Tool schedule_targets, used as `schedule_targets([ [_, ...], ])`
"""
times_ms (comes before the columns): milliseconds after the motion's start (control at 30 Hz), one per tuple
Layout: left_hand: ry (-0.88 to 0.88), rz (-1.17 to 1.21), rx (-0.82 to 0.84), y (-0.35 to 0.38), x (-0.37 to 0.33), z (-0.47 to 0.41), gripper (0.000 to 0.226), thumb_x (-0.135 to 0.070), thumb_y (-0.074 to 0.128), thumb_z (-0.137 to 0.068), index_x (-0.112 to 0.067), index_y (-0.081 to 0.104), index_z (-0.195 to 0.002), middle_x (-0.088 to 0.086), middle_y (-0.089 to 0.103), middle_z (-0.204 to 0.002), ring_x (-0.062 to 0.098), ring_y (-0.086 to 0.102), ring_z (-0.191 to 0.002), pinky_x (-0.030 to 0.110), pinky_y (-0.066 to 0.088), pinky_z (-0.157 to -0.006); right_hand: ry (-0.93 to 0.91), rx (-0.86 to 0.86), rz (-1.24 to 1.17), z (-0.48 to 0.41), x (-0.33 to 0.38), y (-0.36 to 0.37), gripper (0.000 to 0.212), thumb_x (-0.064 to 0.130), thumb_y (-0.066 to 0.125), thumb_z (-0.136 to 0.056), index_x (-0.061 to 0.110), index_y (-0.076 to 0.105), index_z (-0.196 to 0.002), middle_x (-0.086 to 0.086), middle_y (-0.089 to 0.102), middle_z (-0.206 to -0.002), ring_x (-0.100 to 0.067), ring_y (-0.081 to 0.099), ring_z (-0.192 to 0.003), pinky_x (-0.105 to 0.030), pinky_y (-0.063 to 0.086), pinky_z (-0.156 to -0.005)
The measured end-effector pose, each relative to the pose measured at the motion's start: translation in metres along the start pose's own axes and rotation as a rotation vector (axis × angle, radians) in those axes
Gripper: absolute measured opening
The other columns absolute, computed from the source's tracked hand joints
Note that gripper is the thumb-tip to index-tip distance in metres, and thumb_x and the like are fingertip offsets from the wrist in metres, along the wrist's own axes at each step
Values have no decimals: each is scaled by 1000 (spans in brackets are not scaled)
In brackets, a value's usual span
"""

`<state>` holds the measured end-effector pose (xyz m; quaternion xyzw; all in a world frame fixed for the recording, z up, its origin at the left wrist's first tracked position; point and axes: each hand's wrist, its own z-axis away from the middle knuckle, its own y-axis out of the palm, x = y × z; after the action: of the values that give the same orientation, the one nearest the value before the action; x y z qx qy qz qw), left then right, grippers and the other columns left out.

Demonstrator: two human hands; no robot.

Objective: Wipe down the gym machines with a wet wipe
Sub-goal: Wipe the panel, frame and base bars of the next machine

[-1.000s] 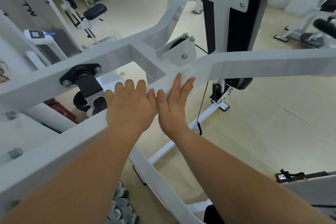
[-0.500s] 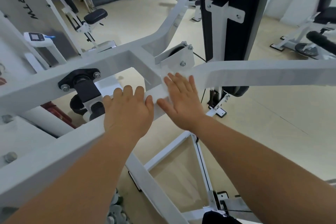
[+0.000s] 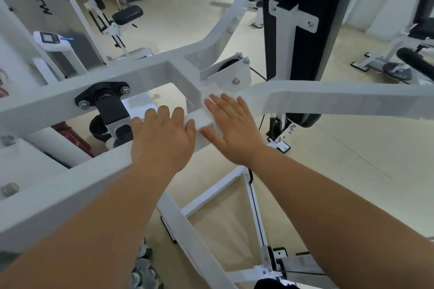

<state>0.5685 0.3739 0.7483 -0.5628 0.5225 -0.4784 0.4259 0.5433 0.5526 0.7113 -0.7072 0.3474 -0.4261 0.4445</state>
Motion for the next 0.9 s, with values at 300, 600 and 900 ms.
schedule_targets([
  [300, 0, 20, -9, 2, 0, -1, 46, -48, 20, -102, -19, 52, -118, 5, 57, -113, 32, 50, -105, 49, 38, -91, 97, 54, 50, -28, 7, -12, 93, 70, -2, -86, 23, 39, -155, 2, 34, -164, -23, 22, -154, -42, 8, -125],
  [600, 37, 153, -137, 3, 5, 5, 44, -40, 26, -102, -15, 54, -127, 9, 60, -116, 35, 52, -108, 49, 38, -90, 206, -57, -141, -12, -10, -22, 50, 12, 35, -101, 5, 47, -149, -16, 40, -158, -31, 31, -150, -35, 15, -122],
  [900, 25, 495, -546, 12, 10, 82, 27, -18, 51, -94, -9, 65, -116, 12, 63, -122, 34, 55, -115, 46, 39, -100, -78, 6, -468, 70, 56, -2, 63, -3, 32, -85, 7, 56, -143, -11, 51, -151, -27, 41, -146, -24, 22, -119],
])
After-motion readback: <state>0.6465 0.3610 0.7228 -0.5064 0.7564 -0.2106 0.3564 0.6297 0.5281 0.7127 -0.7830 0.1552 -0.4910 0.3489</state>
